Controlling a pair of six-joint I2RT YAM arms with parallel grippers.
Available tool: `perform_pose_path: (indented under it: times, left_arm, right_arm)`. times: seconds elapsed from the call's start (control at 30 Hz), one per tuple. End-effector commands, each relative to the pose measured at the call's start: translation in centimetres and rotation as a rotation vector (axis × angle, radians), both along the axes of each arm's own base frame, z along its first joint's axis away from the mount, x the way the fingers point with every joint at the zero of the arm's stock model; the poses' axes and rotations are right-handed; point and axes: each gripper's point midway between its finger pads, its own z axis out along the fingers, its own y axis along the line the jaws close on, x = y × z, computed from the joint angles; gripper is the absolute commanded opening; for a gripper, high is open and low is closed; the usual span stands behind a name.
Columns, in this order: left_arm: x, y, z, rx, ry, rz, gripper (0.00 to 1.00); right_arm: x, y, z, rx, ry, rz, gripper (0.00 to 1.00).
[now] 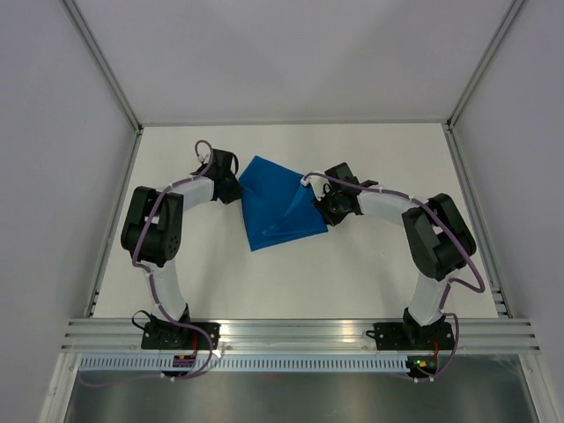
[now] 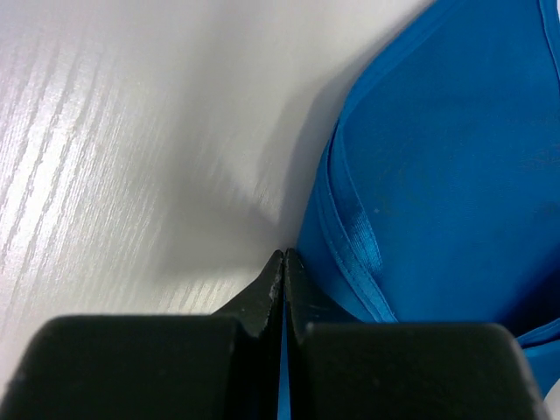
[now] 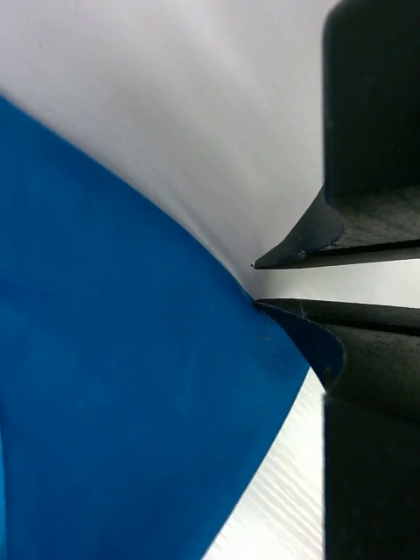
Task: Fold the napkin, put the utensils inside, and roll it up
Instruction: Fold the napkin
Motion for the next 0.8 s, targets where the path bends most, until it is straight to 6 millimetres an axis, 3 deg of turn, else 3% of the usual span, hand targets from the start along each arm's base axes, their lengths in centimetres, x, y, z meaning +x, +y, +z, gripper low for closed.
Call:
perform_pose_path:
  times: [0.0,0.23,0.4,0.57,0.77]
  left_arm:
    - [0.1,-0.3,-0.5,0.020,0.030,-0.061,0.02]
    - [1.0,-1.1,-0.3,0.014,0.028,-0.124,0.04]
    - [2.0,-2.2,0.1,-0.008,0.014,-0.180,0.11]
    - [2.9,-3.4,0.4,-0.035,0.008,-0.239,0.15]
    - [3.7,-3.1,0.7,-0.013,-0.005,-0.248,0.22]
  right_arm:
    - [-1.8,0.6,1.4,0.017,0.004,0.048,0.25]
    - [-4.1,0.9,2.4,0.027,0.017,0.084,0.25]
    - [-5.2,1.2,2.5,0.035,0.042,0.102,0.25]
    - [-5.0,1.1,2.5,0.015,0.036,0.091,0.24]
    - [-4.4,1.0,5.1,0.027,-0.017,0.072,0.24]
